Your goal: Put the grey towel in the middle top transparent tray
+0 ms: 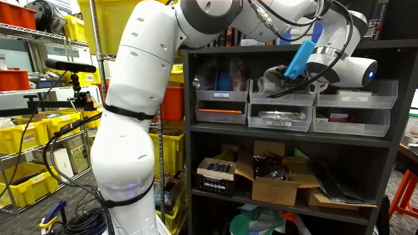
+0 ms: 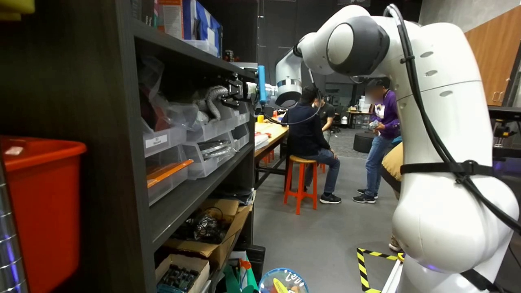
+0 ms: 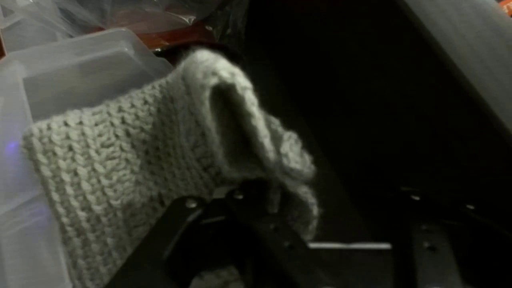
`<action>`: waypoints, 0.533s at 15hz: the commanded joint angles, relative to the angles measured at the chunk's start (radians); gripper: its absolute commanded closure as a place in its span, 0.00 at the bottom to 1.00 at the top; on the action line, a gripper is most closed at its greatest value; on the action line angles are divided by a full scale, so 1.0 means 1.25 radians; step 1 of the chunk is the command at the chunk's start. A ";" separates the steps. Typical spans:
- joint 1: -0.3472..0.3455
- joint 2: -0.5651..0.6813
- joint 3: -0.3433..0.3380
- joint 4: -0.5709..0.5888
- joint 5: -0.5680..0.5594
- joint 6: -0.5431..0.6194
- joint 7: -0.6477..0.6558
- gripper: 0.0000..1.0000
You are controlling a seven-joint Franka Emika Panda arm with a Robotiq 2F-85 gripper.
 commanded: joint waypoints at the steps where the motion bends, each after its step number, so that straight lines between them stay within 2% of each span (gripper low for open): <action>1: -0.018 -0.005 -0.003 0.004 0.006 -0.008 0.030 0.03; 3: -0.025 -0.006 -0.006 -0.005 0.004 -0.011 0.031 0.00; 8: -0.045 -0.012 -0.016 -0.019 0.002 -0.018 0.026 0.00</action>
